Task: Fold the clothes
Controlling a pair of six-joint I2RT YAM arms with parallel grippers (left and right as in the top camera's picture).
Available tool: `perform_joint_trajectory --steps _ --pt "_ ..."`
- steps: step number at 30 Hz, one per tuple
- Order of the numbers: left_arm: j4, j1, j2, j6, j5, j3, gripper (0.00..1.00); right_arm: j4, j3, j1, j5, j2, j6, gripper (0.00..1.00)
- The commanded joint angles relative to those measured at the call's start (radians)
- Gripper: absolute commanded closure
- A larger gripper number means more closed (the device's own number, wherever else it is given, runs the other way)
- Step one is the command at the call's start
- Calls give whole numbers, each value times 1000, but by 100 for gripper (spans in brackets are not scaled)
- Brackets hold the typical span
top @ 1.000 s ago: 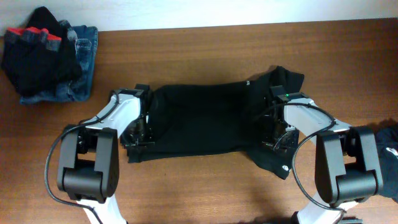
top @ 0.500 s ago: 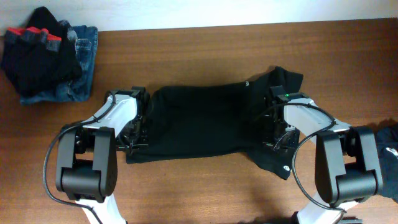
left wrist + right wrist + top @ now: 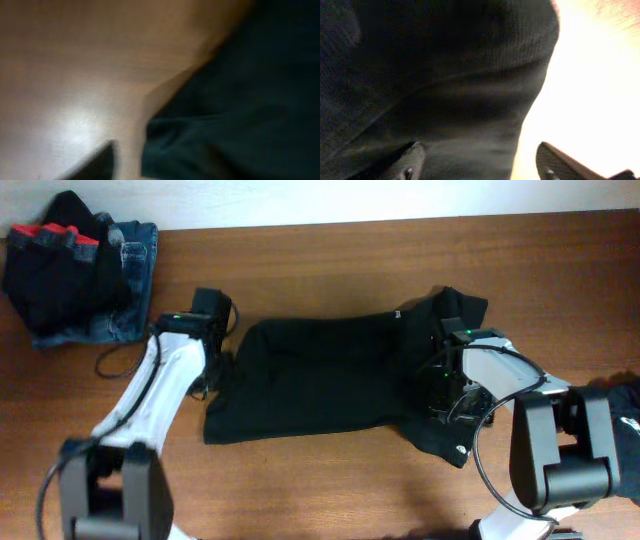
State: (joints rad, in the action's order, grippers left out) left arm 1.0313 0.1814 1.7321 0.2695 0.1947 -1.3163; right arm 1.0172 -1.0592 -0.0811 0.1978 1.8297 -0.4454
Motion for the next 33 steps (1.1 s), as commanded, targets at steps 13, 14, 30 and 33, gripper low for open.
perform_joint_trajectory --steps 13,14,30,33 --pt "-233 50 22 -216 -224 -12 1 150 -327 -10 -195 21 64 12" --pt "-237 50 34 -216 -226 -12 1 150 -343 -10 -231 21 79 12" --pt "-328 50 205 -275 -226 -12 37 73 -366 -90 -524 23 187 12" --pt "-334 50 206 -275 -225 -12 56 66 -366 -104 -510 23 187 12"
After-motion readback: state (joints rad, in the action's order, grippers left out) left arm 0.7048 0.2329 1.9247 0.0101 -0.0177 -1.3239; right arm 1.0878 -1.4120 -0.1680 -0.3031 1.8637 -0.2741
